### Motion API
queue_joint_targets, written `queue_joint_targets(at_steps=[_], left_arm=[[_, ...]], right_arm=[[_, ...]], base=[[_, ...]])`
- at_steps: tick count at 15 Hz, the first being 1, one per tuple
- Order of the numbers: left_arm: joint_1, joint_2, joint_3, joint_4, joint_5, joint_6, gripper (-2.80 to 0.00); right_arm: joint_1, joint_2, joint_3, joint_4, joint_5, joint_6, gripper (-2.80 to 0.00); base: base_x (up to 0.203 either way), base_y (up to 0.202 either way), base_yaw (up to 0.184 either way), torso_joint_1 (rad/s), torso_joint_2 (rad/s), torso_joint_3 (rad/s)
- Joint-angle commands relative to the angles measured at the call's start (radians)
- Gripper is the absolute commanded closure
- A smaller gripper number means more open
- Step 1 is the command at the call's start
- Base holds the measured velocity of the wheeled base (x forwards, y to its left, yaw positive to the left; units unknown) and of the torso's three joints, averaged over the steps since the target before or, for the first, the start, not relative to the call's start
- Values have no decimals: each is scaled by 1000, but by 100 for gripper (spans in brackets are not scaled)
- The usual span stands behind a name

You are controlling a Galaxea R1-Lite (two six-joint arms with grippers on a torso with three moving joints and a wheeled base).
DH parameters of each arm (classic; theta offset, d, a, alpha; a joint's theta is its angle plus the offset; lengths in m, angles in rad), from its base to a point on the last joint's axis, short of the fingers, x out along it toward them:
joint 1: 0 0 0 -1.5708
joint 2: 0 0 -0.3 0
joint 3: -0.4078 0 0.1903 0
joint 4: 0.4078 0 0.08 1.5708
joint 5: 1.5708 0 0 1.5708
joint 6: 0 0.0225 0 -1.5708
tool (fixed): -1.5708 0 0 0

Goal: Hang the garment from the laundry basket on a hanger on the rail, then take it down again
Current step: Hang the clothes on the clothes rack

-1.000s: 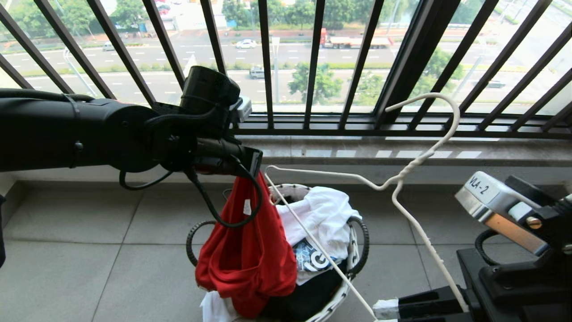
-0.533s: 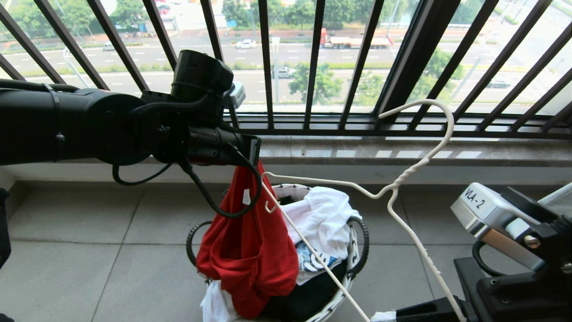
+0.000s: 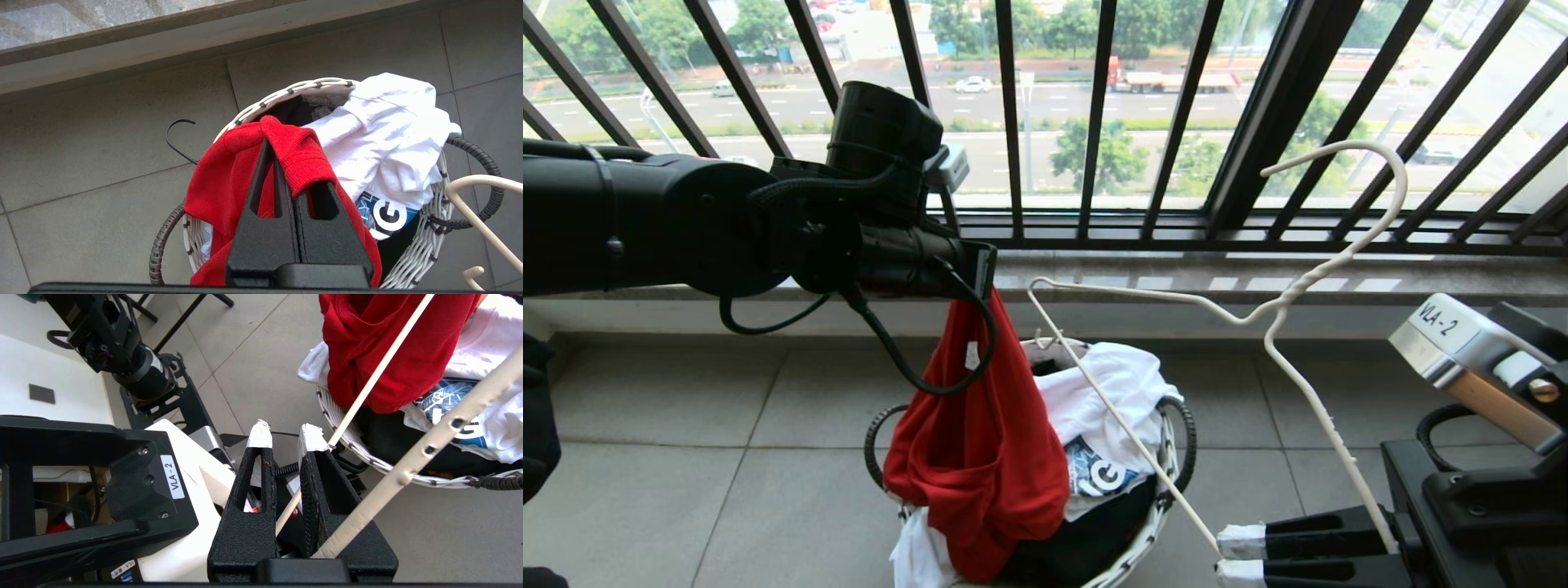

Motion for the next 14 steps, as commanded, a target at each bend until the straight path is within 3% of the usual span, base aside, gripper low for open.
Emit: queue_joint_targets(at_steps=[1, 14], left_arm=[[0, -6, -2, 1, 0, -2, 0], [0, -18, 4, 1, 2, 4, 0]], right_arm=[[-1, -1, 0, 1, -1, 0, 0], [-36, 2, -1, -4, -33, -21, 0]], base=[[0, 0, 0, 2, 2, 164], [0, 0, 0, 1, 3, 200]])
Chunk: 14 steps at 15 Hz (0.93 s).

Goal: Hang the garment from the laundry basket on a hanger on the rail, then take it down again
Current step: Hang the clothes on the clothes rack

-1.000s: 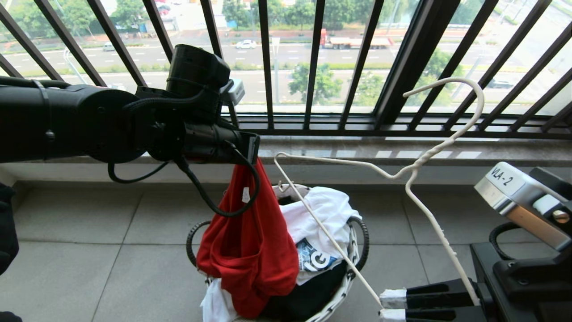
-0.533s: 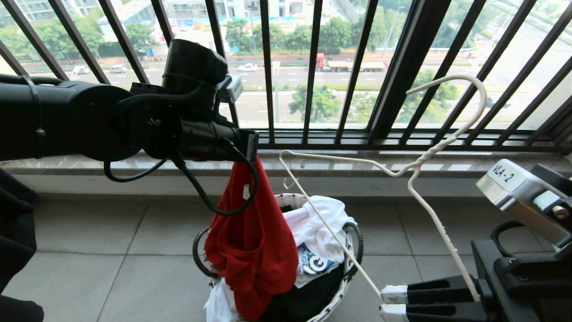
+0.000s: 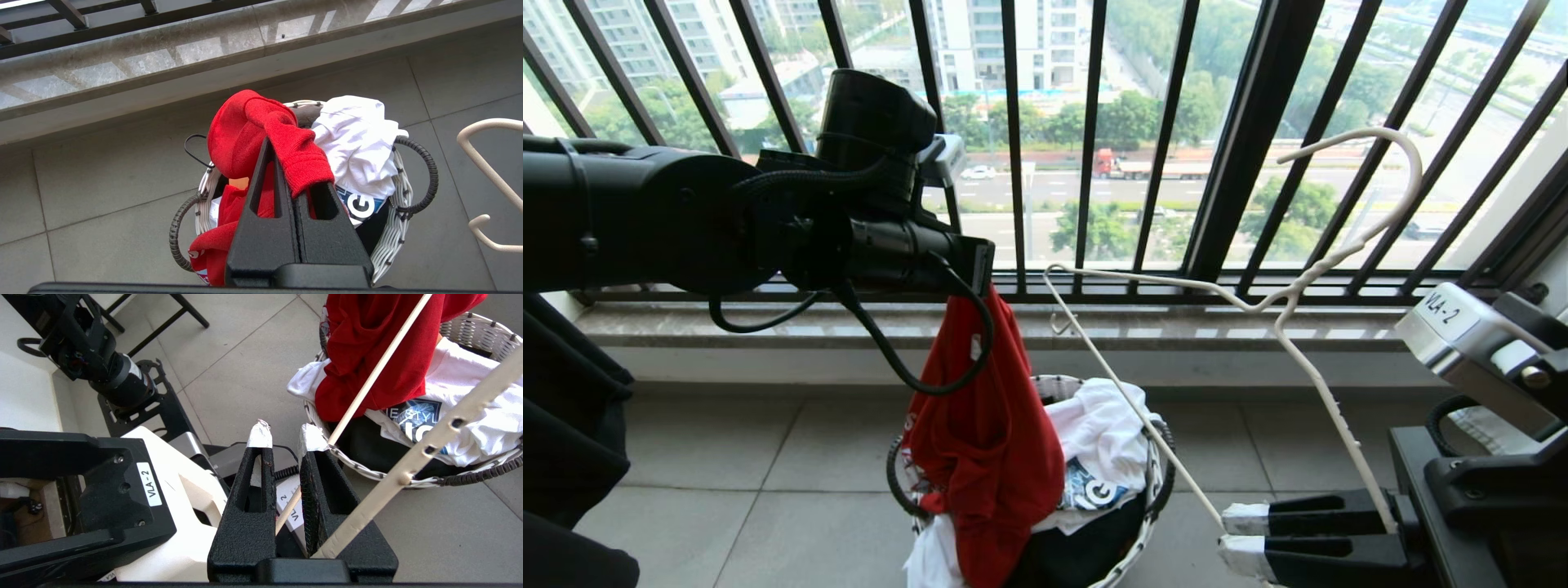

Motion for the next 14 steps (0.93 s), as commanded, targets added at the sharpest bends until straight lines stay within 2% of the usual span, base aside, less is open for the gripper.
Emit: queue_joint_targets(at_steps=[1, 14], left_arm=[[0, -2, 2, 1, 2, -1, 0], [0, -2, 2, 1, 2, 1, 0]], right_arm=[[-6, 2, 1, 0, 2, -1, 0], [-13, 2, 1, 0, 2, -1, 0]], base=[[0, 0, 0, 0, 2, 200], [0, 0, 0, 0, 3, 205]])
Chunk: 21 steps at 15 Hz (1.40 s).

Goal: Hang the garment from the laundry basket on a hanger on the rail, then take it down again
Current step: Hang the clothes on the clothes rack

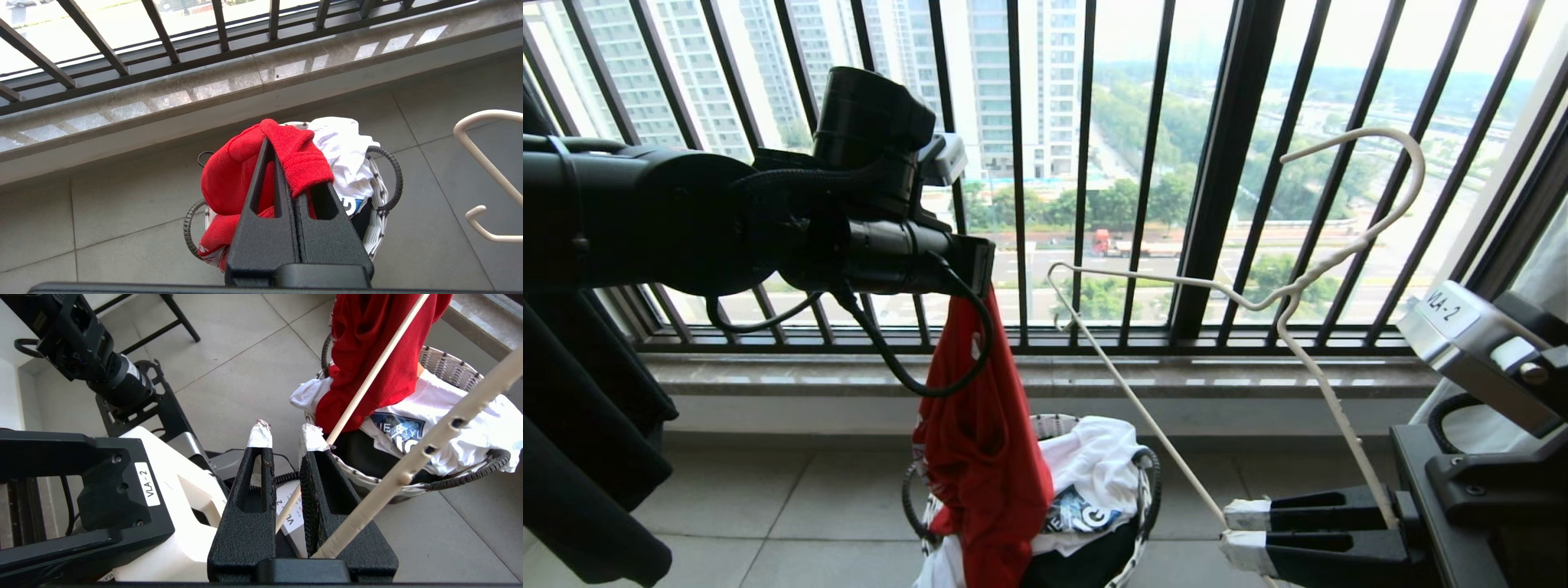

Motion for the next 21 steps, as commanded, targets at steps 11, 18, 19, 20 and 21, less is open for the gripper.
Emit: queue_joint_targets(at_steps=[11, 18, 19, 20, 21], left_arm=[[9, -1, 28, -28, 2, 14, 0], [1, 14, 35, -146, -1, -25, 0], [-9, 16, 37, -146, -1, -27, 0], [-20, 16, 44, -146, -1, -33, 0], [-32, 12, 44, -146, -1, -46, 0]], right_arm=[[46, 32, 2, 7, 12, 3, 0], [120, 93, 14, 2, 12, 14, 0], [120, 96, 13, 0, 11, 14, 0], [118, 101, 11, 0, 5, 14, 0], [118, 100, 8, 0, 3, 14, 0]], base=[[0, 0, 0, 3, 0, 86], [0, 0, 0, 0, 0, 0], [0, 0, 0, 0, 0, 0], [0, 0, 0, 0, 0, 0], [0, 0, 0, 0, 0, 0]])
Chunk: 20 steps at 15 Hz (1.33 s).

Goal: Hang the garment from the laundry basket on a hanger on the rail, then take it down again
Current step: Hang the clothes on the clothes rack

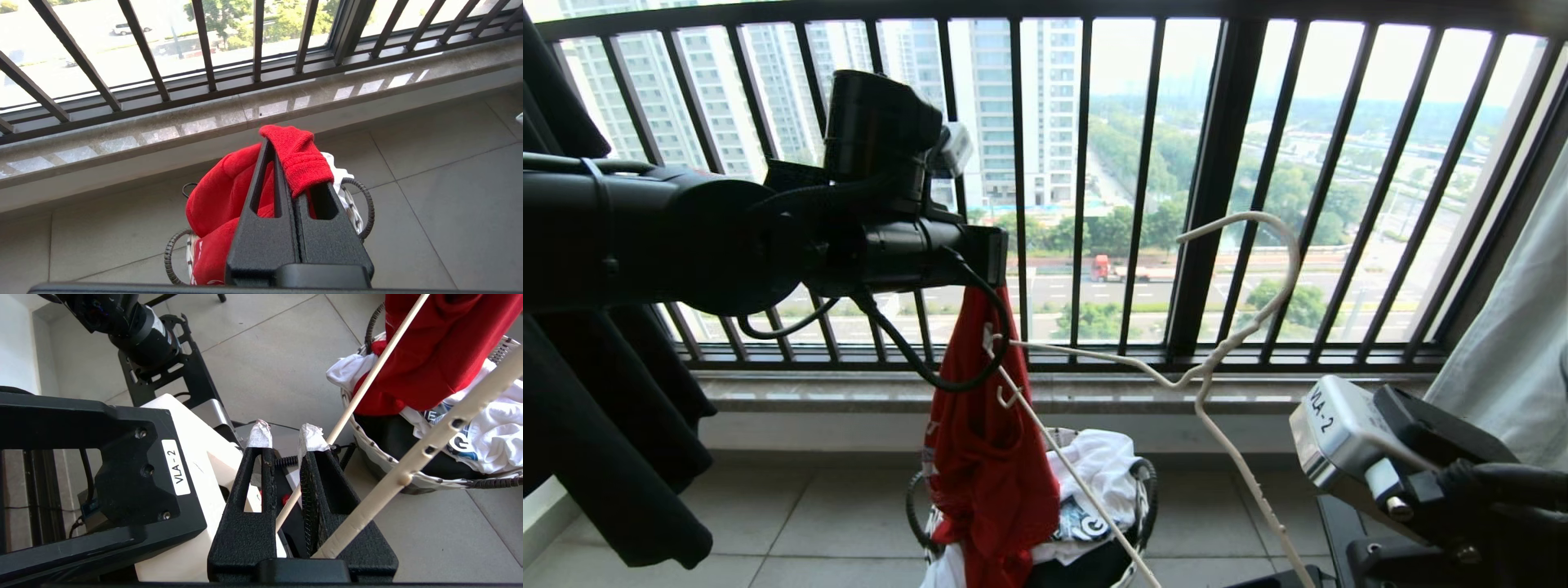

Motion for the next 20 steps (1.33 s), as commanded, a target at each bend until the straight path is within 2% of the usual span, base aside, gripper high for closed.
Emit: queue_joint_targets(at_steps=[1, 4, 8, 12, 15, 20], left_arm=[[-21, 0, 1, 0, 1, -17, 0], [-42, -1, 4, 2, 1, -29, 0], [-42, -32, 10, 5, 7, -26, 0], [-42, -54, 22, 10, 9, -20, 0], [-92, -43, 41, 9, 7, -21, 0], [-112, -15, 45, 2, 7, -23, 0]], right_arm=[[0, 10, -6, 0, -1, 0, 0], [-1, 14, -7, -6, -14, 0, 0], [-31, 29, -6, -36, -71, -1, 0], [-49, 30, -5, -37, -78, -4, 0], [-47, 39, -2, -37, -75, -8, 0], [-35, 40, -1, -35, -77, -10, 0]], base=[[0, 0, 0, 0, 0, 0], [0, 0, 0, 0, 0, 0], [0, 0, 0, 0, 0, 0], [0, 0, 0, 0, 0, 0], [0, 0, 0, 0, 0, 0], [0, 0, 0, 0, 0, 0]])
